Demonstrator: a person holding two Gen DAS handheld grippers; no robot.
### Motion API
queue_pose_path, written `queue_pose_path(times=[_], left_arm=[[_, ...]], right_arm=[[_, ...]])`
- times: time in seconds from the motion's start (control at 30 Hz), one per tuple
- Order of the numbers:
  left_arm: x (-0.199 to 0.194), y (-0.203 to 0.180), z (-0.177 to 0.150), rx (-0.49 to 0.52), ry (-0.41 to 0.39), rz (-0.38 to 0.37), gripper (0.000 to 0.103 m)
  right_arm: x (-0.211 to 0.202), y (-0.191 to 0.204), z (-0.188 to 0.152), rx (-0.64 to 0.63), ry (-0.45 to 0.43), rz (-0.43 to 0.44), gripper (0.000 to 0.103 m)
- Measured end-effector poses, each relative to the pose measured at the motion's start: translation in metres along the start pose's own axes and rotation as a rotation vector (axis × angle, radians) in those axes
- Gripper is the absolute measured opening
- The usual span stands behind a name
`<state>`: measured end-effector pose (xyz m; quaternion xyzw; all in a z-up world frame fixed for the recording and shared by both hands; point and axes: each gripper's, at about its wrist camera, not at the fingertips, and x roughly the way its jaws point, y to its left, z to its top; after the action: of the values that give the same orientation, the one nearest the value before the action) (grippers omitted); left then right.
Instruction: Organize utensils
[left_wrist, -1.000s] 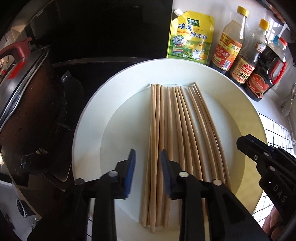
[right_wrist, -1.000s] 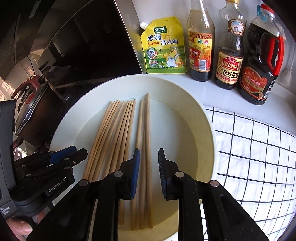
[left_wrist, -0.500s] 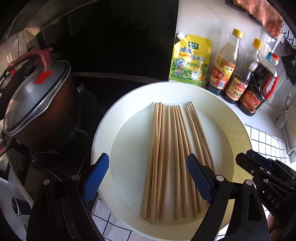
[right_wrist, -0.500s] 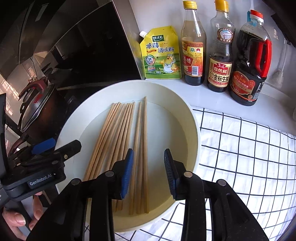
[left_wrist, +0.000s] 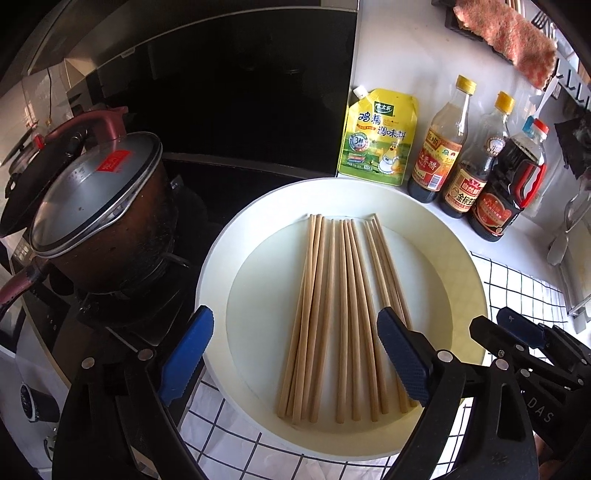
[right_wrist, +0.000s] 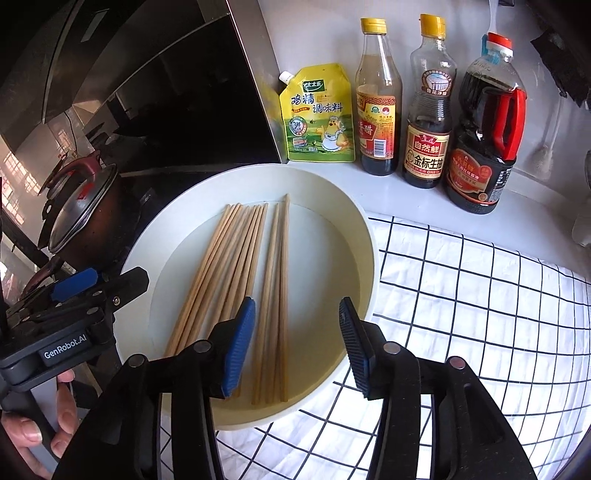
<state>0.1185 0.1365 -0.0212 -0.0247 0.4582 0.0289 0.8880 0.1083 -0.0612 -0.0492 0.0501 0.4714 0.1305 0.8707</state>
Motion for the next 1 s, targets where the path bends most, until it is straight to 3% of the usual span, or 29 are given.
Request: queue_pose_path(times=[1.0], left_arm=[[-0.042,0.011,-0.006,-0.036,-0.057,0.038,0.097]], right_arm=[[-0.033,0.005,-0.010,-0.006,-0.046,-0.015,0.051]])
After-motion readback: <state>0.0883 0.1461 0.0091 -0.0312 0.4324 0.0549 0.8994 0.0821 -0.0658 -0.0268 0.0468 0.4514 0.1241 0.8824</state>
